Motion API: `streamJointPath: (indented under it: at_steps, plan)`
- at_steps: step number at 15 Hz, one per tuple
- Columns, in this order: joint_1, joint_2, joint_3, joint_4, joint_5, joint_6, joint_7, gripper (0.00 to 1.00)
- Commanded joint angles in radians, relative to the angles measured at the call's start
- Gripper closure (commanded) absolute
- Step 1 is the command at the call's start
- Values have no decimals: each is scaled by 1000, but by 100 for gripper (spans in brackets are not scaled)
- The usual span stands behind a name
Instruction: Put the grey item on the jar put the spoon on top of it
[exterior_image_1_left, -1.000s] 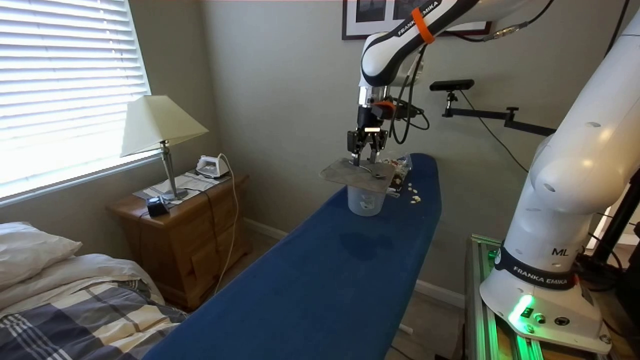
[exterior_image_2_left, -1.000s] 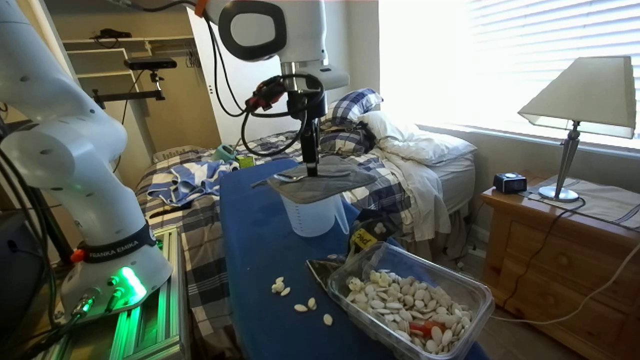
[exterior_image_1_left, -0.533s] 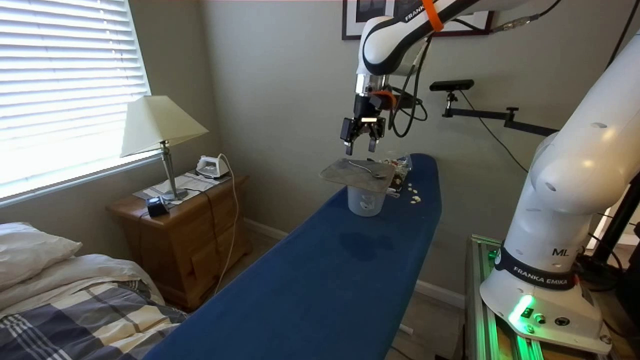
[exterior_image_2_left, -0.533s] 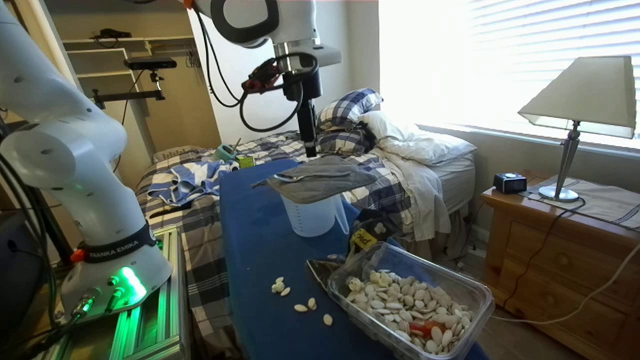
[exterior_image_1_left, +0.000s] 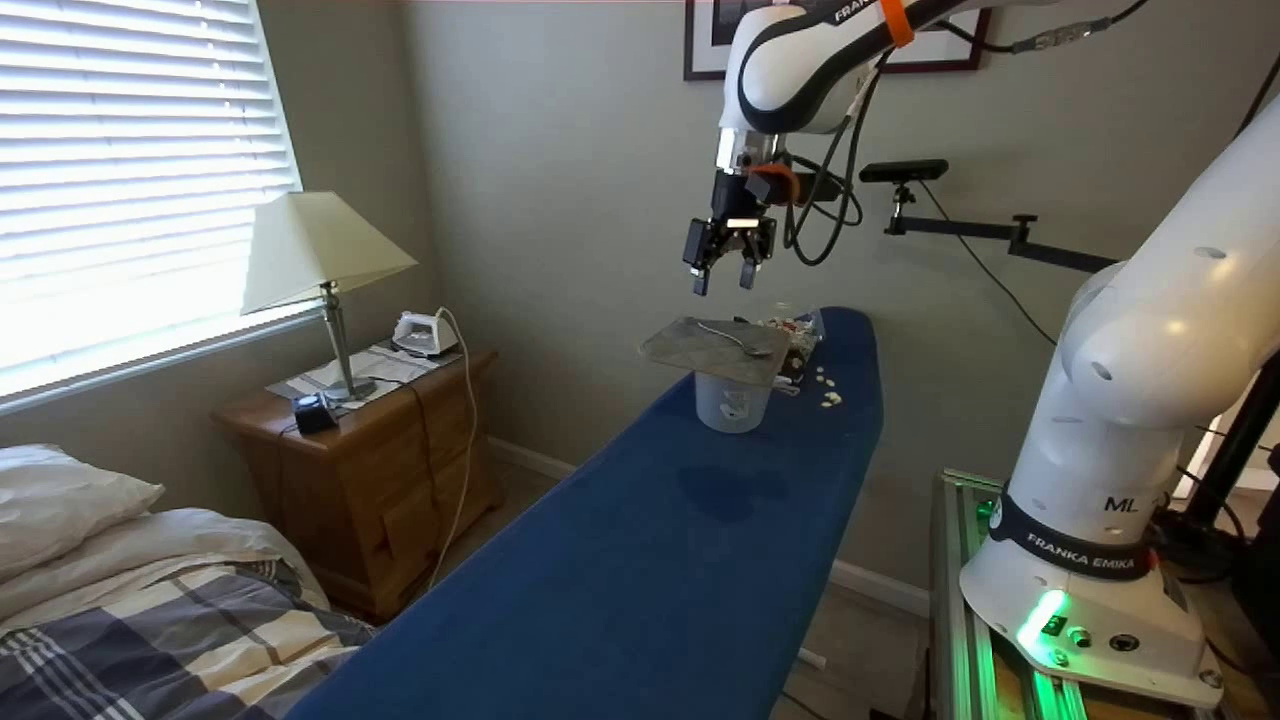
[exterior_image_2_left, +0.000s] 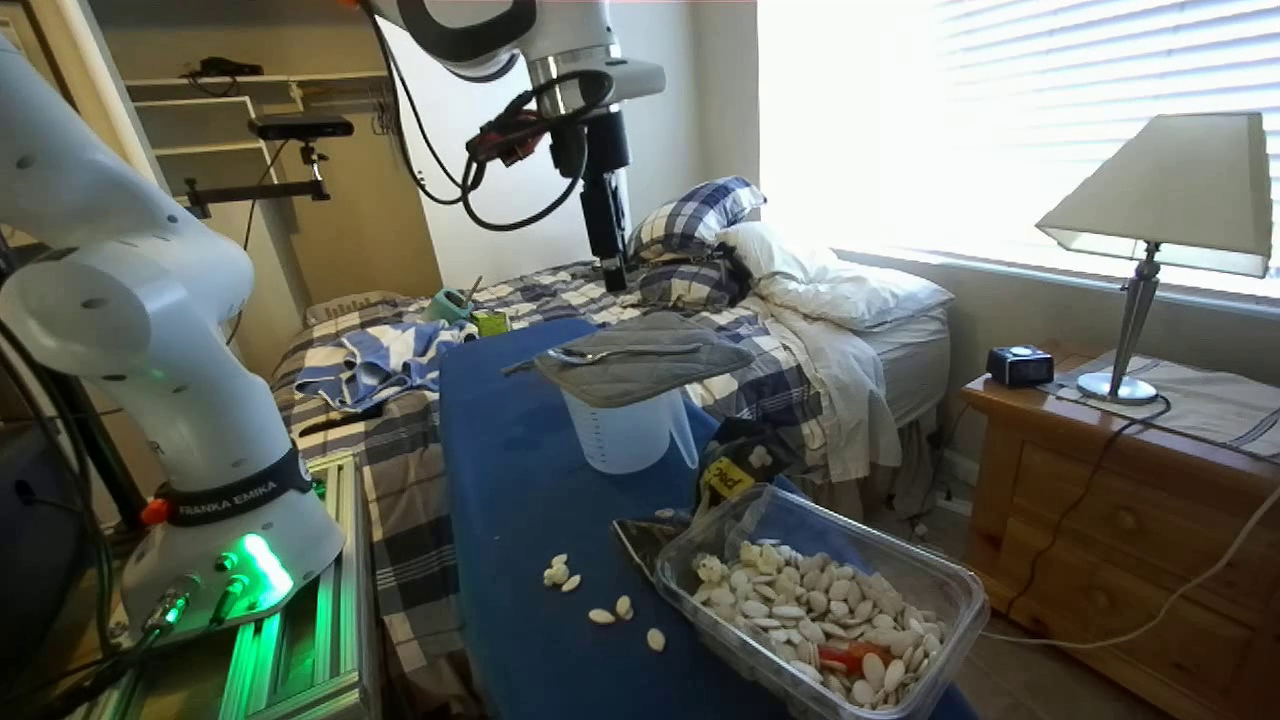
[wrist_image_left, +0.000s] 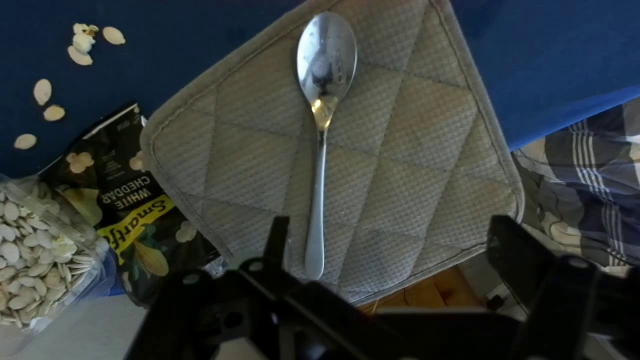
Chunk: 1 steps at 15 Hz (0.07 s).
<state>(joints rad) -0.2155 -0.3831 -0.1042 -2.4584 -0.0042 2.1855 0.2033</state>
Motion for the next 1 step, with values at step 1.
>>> streamJointPath:
  at_steps: [1]
  plan:
    - [5,0,-5,2,-2,-2,2,0]
